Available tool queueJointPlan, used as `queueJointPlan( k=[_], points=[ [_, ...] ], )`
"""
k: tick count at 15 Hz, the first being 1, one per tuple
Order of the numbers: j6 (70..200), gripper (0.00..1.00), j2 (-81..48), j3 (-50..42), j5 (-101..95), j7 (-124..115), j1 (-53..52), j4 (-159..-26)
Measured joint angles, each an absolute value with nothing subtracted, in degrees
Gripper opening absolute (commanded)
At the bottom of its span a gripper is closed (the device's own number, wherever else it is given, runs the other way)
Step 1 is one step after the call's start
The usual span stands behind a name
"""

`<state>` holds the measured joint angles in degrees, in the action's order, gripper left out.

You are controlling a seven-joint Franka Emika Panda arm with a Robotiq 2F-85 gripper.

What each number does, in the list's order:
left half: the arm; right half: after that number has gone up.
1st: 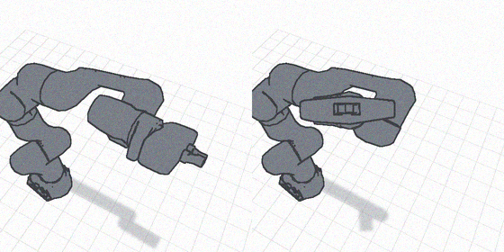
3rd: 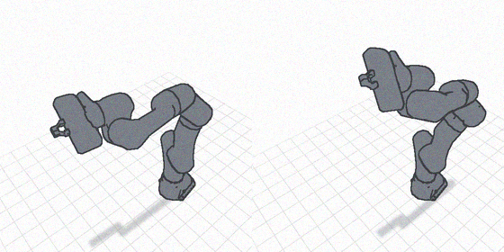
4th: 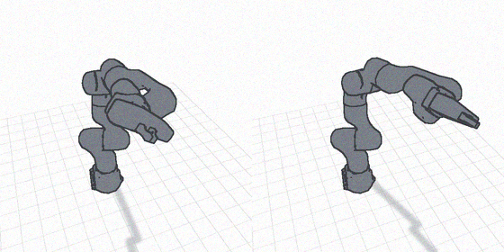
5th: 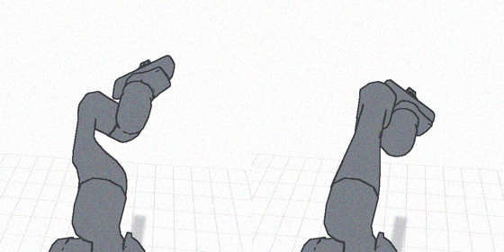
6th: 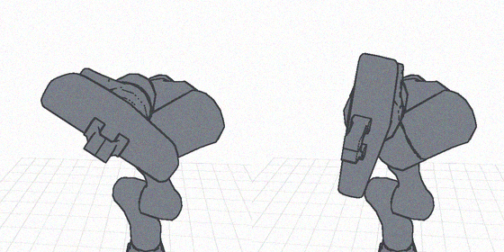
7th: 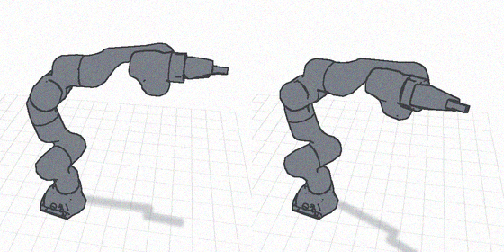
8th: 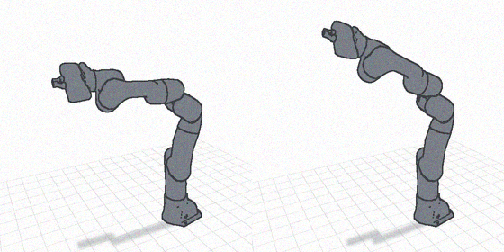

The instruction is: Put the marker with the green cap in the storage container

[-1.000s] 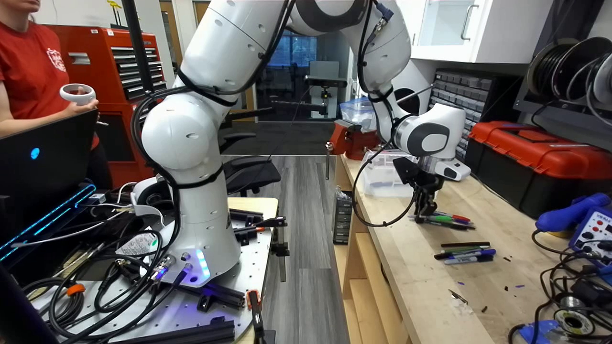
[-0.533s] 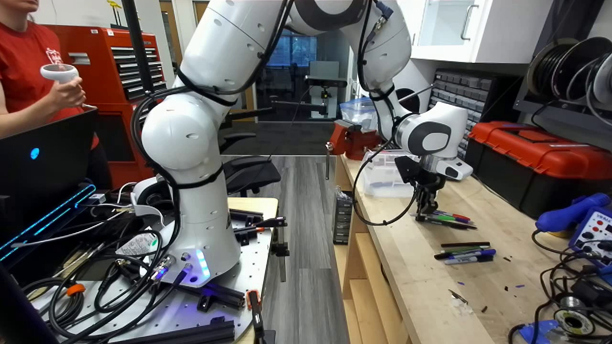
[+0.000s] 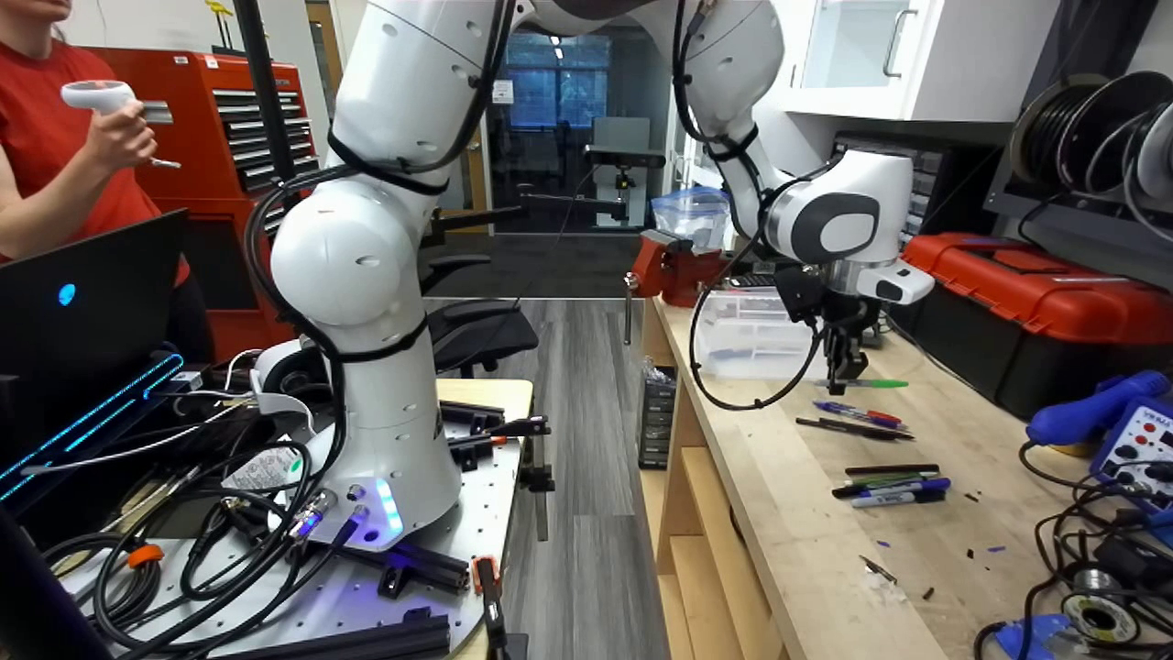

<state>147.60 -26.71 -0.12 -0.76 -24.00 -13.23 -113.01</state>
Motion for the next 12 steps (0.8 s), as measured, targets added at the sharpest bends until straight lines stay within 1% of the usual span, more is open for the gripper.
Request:
queueJointPlan(
  k=[5,12],
  points=[
    [147.63,0.03,-21.66,1.72,0.31,-23.9,-13.3,-114.31],
    [147.44,0.03,-16.43,7.5,3.28,-23.1,-13.58,-114.43]
  ],
)
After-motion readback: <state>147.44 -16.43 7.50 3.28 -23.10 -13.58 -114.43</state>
